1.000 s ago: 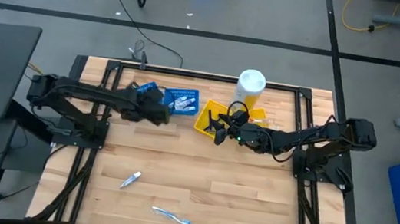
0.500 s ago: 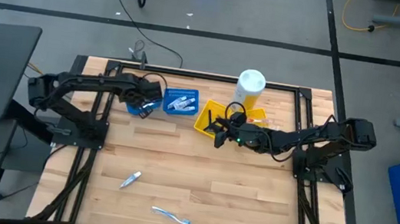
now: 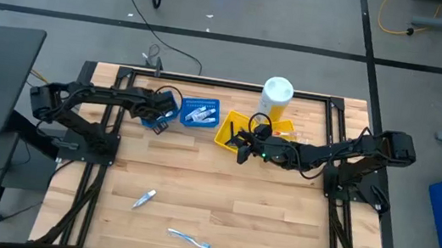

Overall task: Pick & Place Travel size toiletries
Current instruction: Put the silver nail cutter into the left blue bin, then put the white toothpaste into the right blue bin

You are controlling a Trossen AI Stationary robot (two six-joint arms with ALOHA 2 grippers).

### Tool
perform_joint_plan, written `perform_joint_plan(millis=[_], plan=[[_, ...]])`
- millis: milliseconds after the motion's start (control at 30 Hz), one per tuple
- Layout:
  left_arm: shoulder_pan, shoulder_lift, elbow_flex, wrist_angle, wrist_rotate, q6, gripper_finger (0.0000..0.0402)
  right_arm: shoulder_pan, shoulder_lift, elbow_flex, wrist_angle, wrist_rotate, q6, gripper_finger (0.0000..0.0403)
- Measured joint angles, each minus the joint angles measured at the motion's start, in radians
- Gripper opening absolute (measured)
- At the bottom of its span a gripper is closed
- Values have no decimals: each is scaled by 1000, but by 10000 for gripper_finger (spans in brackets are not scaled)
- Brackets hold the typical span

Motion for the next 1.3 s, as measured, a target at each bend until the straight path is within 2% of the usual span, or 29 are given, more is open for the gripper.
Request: perform_joint_plan(millis=[433, 600, 967, 1300], plan=[[0, 0, 0, 8, -27, -1, 116, 0, 0, 0, 0, -1, 0, 170], [-3, 0, 0, 46, -41, -23, 131, 0, 0, 0, 0, -8, 0, 163], [-48, -5, 20, 58, -45, -46, 108, 0, 0, 0, -47, -82, -3, 149], [-188, -21, 153, 55, -47, -41, 84, 0, 0, 0, -83, -82, 16, 139]])
